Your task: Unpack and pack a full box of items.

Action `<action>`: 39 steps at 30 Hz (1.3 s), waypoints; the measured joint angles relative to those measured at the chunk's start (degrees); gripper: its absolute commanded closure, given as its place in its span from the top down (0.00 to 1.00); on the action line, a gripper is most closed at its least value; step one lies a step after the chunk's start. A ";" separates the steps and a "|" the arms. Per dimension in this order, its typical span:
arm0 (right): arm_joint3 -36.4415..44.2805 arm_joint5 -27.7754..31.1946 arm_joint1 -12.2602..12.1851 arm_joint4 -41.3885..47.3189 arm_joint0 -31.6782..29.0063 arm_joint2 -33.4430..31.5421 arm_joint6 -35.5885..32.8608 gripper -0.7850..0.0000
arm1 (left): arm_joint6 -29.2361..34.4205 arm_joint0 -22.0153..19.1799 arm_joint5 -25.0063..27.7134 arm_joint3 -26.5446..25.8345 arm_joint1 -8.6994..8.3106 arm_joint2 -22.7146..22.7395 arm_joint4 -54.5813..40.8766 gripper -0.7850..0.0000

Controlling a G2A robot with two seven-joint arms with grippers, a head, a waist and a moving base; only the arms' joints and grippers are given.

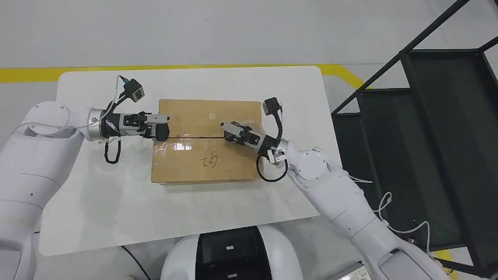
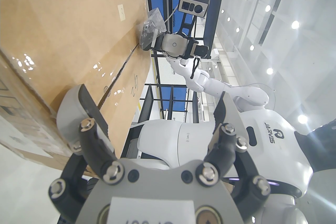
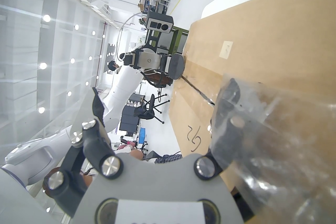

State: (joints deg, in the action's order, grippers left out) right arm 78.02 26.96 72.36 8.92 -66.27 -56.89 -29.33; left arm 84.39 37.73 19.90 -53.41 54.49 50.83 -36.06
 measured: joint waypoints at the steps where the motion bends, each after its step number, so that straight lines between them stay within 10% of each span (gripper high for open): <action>1: -0.19 -0.22 0.08 0.02 0.33 0.22 -0.27 1.00 | 0.00 0.00 0.00 0.00 0.00 0.00 0.00 1.00; 8: -1.39 -0.81 0.68 -2.97 2.31 1.16 1.74 1.00 | 0.00 0.00 0.00 0.00 0.00 0.00 0.00 1.00; 11: -0.78 -1.16 0.68 -4.80 2.33 0.98 2.41 0.63 | 0.00 0.00 0.00 0.00 0.00 0.00 0.00 1.00; 23: 6.64 -4.30 -0.74 -9.47 -2.97 -4.43 4.37 0.53 | 0.00 0.00 0.00 0.00 0.00 0.00 0.00 1.00; 25: 7.83 -5.07 -0.93 -9.95 -3.78 -5.15 4.39 0.31 | 0.00 0.00 0.00 0.00 0.00 0.00 0.00 1.00; 26: 8.33 -5.41 -1.00 -10.12 -4.11 -5.42 4.28 0.00 | 0.00 0.00 0.00 0.00 0.00 0.00 0.00 1.00; 39: 6.32 -6.53 0.10 -8.75 -0.67 -1.59 1.86 0.00 | 0.00 0.00 0.00 0.00 0.00 0.00 0.00 1.00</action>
State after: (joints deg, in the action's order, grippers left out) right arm 84.33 20.43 72.46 0.18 -66.94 -58.48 -27.47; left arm 84.39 37.73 19.90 -53.41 54.49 50.83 -36.06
